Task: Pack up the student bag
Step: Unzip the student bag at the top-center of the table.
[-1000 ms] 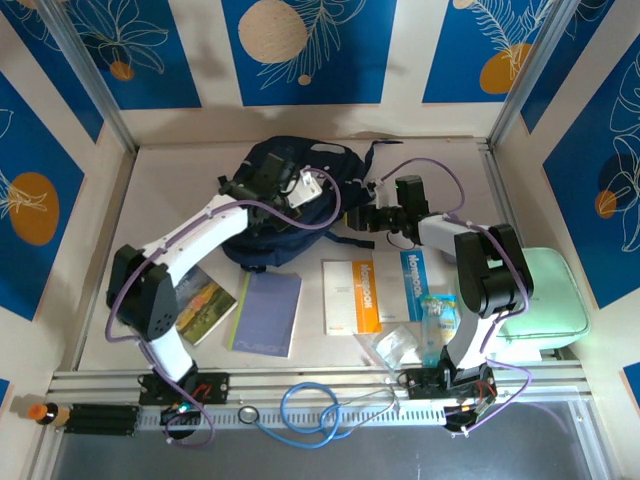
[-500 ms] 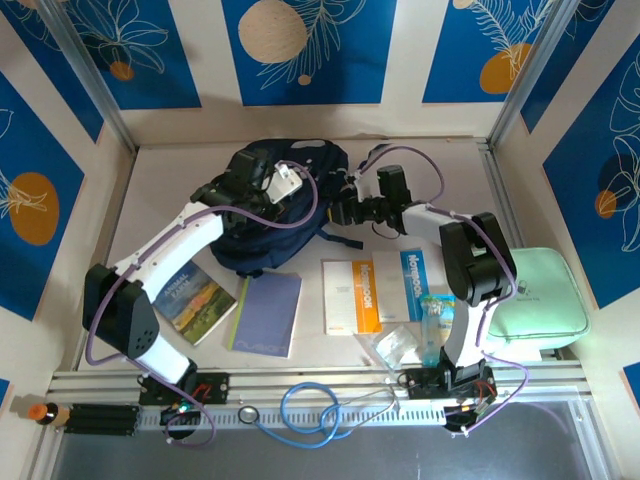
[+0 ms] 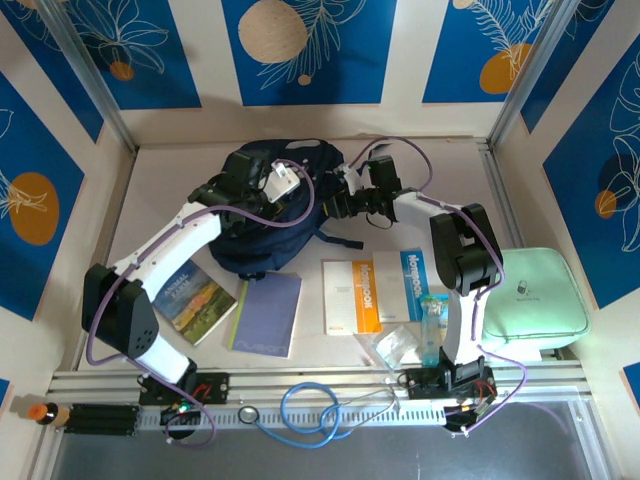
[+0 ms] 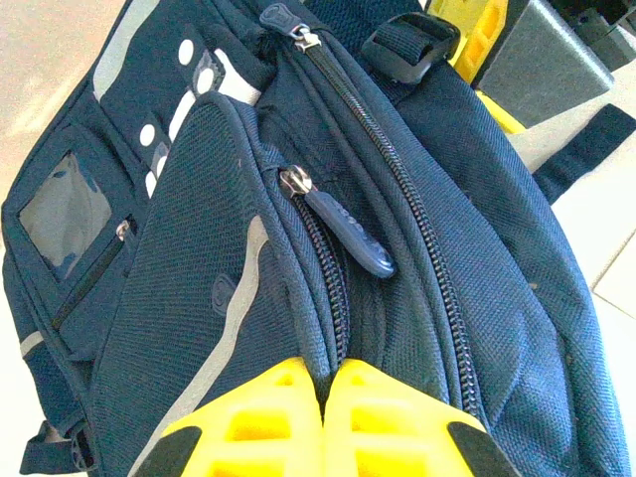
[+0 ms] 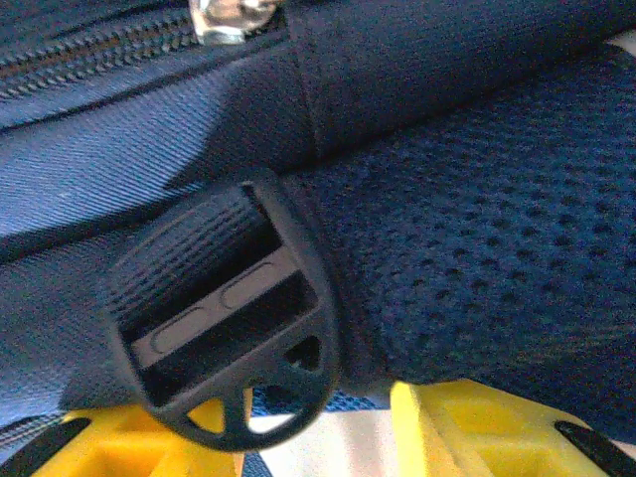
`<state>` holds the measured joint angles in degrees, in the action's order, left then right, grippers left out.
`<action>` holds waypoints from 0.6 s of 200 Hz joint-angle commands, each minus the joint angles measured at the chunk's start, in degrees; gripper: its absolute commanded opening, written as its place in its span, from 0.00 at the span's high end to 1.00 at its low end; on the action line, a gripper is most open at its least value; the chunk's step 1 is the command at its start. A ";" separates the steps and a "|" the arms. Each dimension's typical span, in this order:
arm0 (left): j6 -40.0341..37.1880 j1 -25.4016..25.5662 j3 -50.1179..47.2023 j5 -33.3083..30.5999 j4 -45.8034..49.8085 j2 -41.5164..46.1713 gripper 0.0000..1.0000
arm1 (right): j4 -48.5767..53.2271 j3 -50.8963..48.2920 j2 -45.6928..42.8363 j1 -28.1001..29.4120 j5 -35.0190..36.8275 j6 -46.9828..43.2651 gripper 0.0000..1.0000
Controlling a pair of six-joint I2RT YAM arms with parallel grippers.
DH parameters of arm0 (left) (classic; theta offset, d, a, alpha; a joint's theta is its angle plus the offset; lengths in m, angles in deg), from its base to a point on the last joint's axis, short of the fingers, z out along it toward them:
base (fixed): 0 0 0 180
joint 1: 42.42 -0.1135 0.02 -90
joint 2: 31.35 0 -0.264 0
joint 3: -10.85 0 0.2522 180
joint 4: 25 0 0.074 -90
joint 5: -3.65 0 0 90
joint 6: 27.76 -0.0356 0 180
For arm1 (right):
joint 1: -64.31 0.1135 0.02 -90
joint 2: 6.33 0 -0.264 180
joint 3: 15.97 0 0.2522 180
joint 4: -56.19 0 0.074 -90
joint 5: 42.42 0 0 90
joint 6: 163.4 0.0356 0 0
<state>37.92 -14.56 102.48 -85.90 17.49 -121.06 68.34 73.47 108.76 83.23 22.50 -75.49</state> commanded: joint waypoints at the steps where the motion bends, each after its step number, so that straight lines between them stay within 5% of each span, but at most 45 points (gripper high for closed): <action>1: 0.63 -0.61 0.53 2.51 -5.70 3.69 1.00 | 4.06 1.79 1.09 0.06 2.74 -3.55 0.58; 93: 0.84 -0.70 0.36 3.66 -5.94 3.72 1.00 | 8.10 5.78 3.53 0.33 -5.07 -10.52 0.58; 120: 1.01 -0.70 0.27 3.46 -6.07 3.34 1.00 | 7.65 6.80 3.87 0.65 -8.32 -10.77 0.71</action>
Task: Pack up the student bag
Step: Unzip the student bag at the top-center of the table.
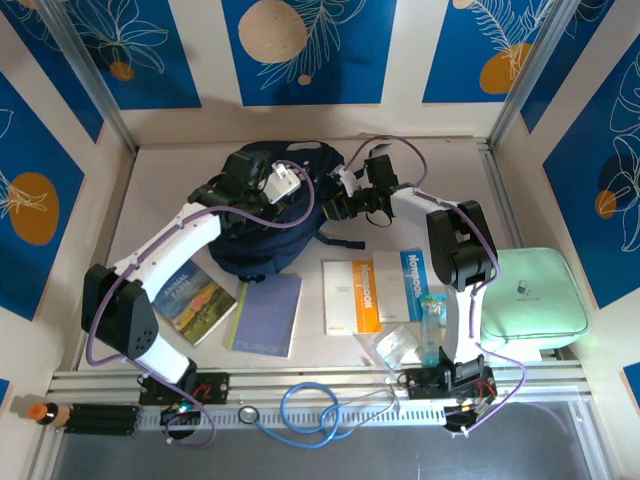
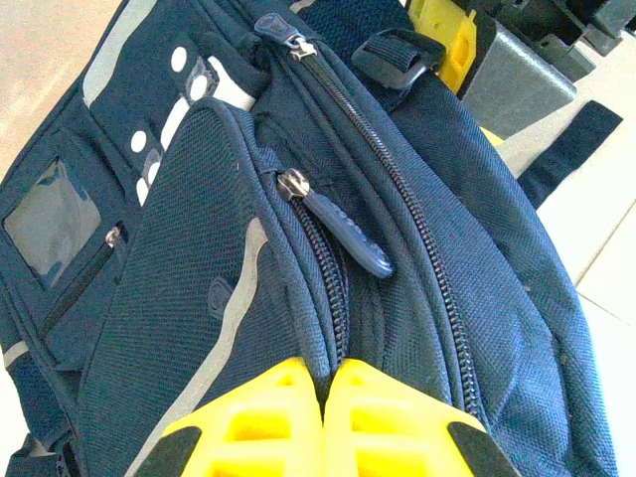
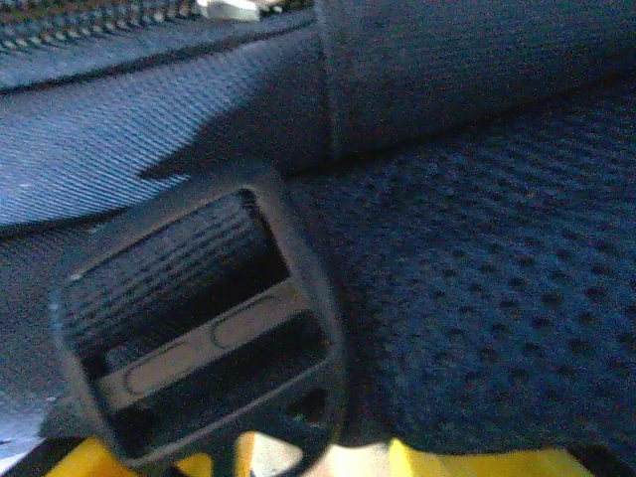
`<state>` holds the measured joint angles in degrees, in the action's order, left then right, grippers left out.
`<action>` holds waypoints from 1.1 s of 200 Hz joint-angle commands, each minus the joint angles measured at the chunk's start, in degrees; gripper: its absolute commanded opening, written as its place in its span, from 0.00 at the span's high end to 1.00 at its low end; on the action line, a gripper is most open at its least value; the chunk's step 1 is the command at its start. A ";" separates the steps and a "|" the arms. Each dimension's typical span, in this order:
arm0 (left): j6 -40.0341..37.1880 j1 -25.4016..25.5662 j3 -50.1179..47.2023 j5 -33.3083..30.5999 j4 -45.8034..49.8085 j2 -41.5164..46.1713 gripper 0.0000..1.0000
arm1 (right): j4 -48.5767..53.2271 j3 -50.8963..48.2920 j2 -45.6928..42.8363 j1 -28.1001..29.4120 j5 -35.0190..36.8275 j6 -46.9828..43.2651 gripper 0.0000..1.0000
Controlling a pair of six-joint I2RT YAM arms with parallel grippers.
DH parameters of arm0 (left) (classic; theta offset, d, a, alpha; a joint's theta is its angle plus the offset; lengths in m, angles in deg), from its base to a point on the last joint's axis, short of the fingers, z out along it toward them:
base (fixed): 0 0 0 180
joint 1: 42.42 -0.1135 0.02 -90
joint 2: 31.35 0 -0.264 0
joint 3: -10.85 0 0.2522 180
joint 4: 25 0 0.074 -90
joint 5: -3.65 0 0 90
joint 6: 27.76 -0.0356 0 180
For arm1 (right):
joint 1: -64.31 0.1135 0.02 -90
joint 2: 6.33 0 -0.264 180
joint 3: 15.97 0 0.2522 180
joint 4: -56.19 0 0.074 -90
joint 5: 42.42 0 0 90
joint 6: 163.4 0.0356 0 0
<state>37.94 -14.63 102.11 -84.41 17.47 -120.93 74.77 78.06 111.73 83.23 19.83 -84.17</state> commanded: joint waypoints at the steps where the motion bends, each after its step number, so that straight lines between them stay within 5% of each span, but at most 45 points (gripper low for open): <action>1: 0.95 -0.63 0.64 1.95 -6.09 3.20 1.00 | 1.28 2.21 0.92 0.67 -5.61 -2.13 0.71; 46: 1.00 -0.63 0.55 1.08 -6.19 2.96 1.00 | -0.38 0.84 0.33 0.86 -2.75 -2.77 0.95; 77: 2.32 -0.64 0.73 0.03 -6.53 2.53 1.00 | -3.18 -2.77 -2.31 0.86 -1.98 -2.42 0.99; 220: 13.72 0.38 6.62 -2.92 -8.03 -7.19 1.00 | -17.20 -24.38 -16.37 7.27 5.45 11.53 0.87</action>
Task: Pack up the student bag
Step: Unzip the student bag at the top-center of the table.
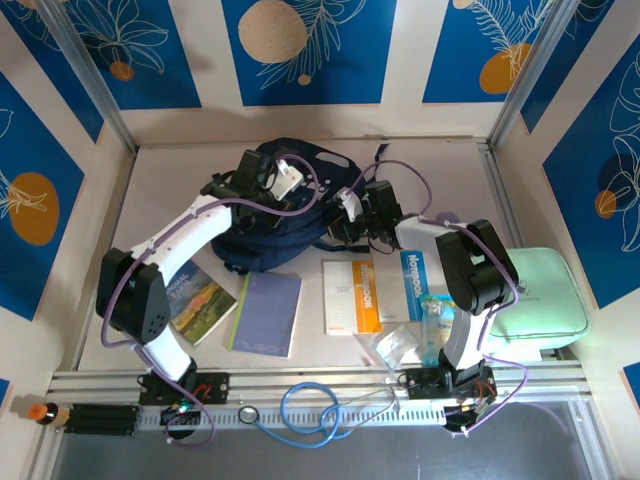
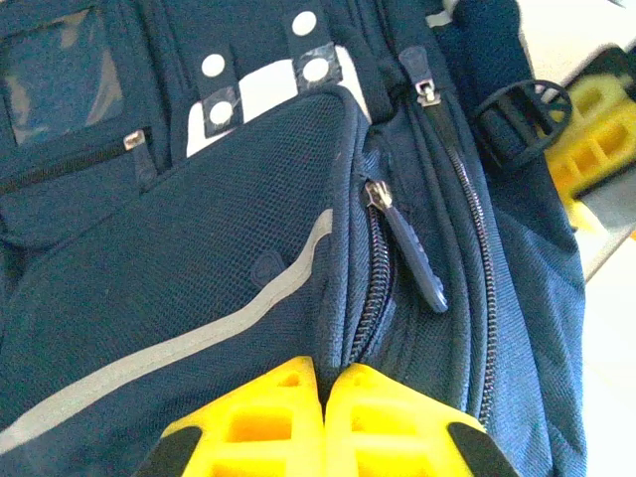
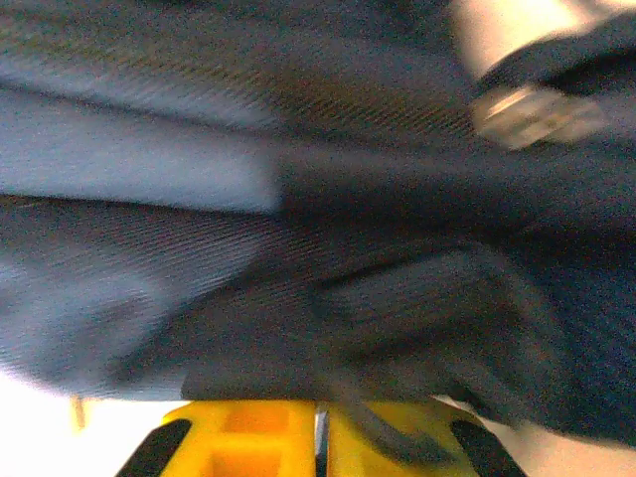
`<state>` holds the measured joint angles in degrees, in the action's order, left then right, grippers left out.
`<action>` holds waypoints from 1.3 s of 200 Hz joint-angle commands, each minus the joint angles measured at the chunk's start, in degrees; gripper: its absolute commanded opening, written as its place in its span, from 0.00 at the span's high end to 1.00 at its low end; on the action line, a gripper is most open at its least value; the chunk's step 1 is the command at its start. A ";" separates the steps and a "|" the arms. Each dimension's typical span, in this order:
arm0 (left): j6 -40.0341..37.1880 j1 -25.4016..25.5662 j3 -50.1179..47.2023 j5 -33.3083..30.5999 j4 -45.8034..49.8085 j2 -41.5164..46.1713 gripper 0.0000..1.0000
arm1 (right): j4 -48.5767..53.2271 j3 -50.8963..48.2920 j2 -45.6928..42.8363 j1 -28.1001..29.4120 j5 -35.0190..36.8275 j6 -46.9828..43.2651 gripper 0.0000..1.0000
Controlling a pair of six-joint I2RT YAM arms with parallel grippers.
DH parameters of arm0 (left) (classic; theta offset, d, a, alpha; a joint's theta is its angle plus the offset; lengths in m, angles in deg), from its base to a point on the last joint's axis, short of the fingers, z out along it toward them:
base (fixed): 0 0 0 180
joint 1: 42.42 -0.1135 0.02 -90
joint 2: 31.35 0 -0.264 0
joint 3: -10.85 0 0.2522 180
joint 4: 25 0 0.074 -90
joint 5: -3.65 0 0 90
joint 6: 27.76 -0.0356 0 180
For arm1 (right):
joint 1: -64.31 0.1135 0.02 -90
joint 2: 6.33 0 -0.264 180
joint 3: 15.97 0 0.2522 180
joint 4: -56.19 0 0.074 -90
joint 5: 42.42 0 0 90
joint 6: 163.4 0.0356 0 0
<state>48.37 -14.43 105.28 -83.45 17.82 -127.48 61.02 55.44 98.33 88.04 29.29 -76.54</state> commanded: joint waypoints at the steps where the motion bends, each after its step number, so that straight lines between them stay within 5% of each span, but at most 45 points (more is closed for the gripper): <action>1: 3.31 0.16 3.45 -3.92 -8.35 -0.59 1.00 | -3.46 -1.80 -2.97 2.47 -3.98 3.91 0.86; 50: 2.50 0.14 2.19 -2.66 -9.67 1.89 1.00 | -2.99 -2.77 -1.82 2.14 2.94 7.55 0.84; 84: 2.98 0.23 2.36 -0.17 -9.45 1.95 1.00 | -3.35 -2.50 -2.14 2.87 1.95 6.46 0.95; 198: 12.20 1.28 8.46 1.17 -11.19 -7.40 1.00 | -12.59 -7.27 -5.42 14.17 4.08 13.46 0.96; 235: 10.68 1.28 5.60 1.47 -12.81 -5.14 1.00 | -18.39 -14.75 -12.49 5.27 2.98 24.65 0.66; 260: 10.26 1.28 3.09 3.34 -14.19 -3.51 1.00 | -10.54 -13.79 -16.64 1.95 2.01 28.51 0.51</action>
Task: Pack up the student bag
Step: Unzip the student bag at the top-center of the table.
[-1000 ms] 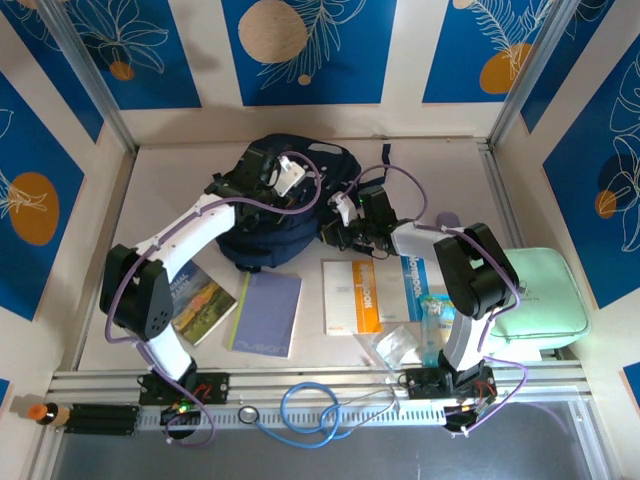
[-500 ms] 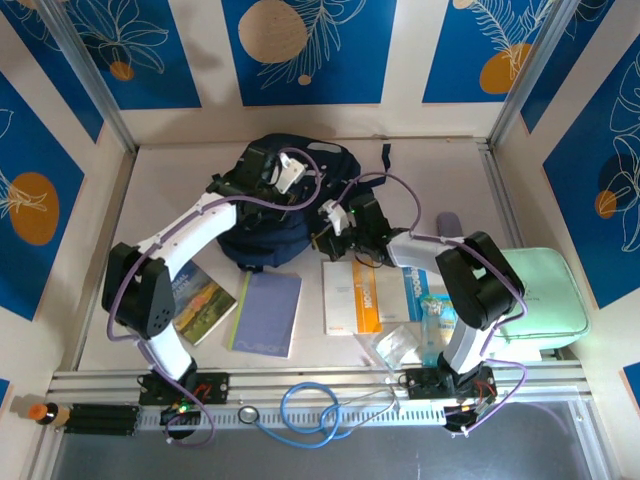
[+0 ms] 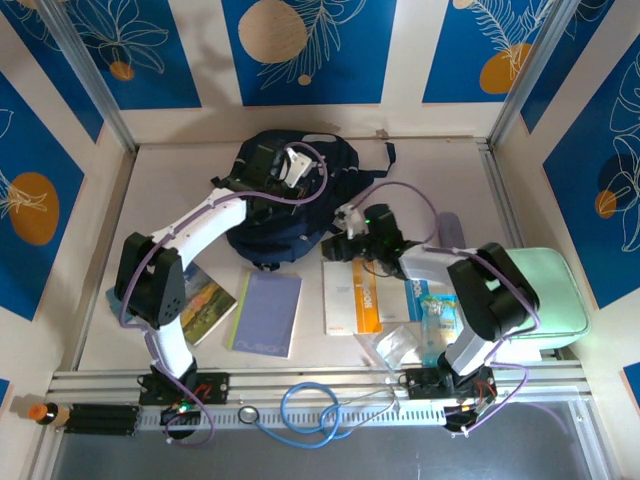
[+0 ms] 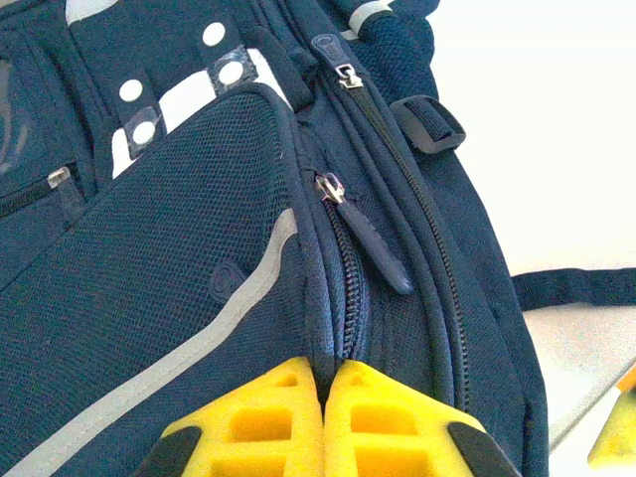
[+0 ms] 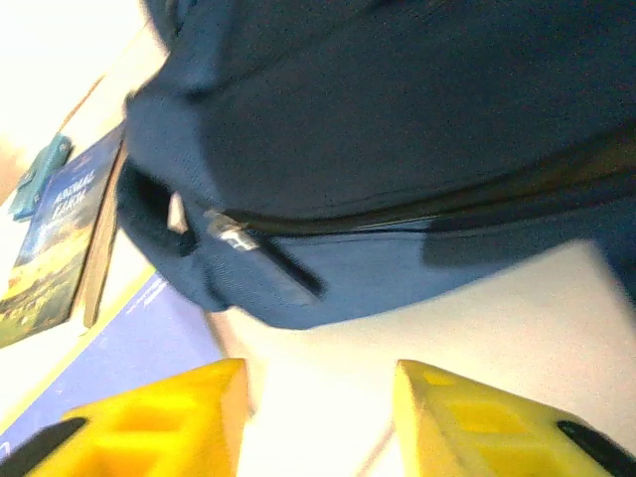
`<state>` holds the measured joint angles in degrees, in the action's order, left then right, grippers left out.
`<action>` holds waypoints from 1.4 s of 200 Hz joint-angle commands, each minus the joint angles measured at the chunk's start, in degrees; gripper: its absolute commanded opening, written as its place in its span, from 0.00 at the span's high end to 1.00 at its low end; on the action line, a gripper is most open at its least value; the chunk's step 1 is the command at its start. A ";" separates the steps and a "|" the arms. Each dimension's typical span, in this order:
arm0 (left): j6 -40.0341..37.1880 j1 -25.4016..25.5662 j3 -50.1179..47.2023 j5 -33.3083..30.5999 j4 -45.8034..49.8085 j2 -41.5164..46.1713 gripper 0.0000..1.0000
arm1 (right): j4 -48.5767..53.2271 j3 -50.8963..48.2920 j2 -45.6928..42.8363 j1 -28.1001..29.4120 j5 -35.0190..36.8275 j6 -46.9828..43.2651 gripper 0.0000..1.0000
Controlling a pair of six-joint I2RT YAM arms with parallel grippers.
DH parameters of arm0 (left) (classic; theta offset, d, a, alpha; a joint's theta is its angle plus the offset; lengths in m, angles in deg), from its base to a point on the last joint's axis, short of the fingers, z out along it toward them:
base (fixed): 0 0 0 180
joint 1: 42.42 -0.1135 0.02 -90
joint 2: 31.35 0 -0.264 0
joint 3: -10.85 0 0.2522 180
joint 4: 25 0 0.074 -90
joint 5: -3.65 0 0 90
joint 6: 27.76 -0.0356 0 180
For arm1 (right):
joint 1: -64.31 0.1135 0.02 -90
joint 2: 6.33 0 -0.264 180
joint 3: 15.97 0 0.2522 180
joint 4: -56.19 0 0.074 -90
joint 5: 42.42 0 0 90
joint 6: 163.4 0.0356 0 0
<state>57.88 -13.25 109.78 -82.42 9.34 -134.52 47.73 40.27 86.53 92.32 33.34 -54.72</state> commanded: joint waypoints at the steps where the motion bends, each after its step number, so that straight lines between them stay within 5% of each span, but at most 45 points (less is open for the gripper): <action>1: 0.75 0.10 -1.46 2.40 -5.76 3.56 1.00 | 3.71 1.73 -5.04 -2.52 -2.09 7.25 0.51; 40: 1.63 0.27 -2.64 4.95 -6.94 4.12 1.00 | 26.90 15.39 -1.85 -6.45 -5.17 29.87 0.43; 66: 1.81 0.36 -2.64 5.11 -6.72 3.77 1.00 | 23.91 17.68 3.45 -7.55 -13.01 44.77 0.45; 136: 2.34 0.54 -3.86 5.38 -6.21 5.04 1.00 | 22.49 27.81 13.55 -4.70 -12.77 52.25 0.43; 149: 2.64 0.54 -4.16 5.30 -6.09 5.42 1.00 | 22.33 28.76 14.80 -4.24 -12.55 52.03 0.47; 171: 4.05 0.54 -4.95 4.28 -5.92 6.51 1.00 | 22.19 29.76 16.08 -3.93 -12.70 51.51 0.71; 196: 9.42 0.63 -6.24 -1.13 -3.07 9.32 0.72 | 21.96 30.18 15.55 -3.53 -12.17 49.81 0.94; 217: 17.40 1.01 -8.19 -9.04 3.68 13.28 0.45 | 22.44 30.84 14.66 -2.98 -11.28 48.03 1.00; 280: 39.78 11.85 -18.22 -17.98 12.59 20.89 0.39 | 22.36 34.22 15.32 -1.07 -11.60 46.71 1.00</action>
<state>85.74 -6.41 95.09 -95.23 17.17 -113.54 71.33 71.33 101.76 90.27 23.61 -6.73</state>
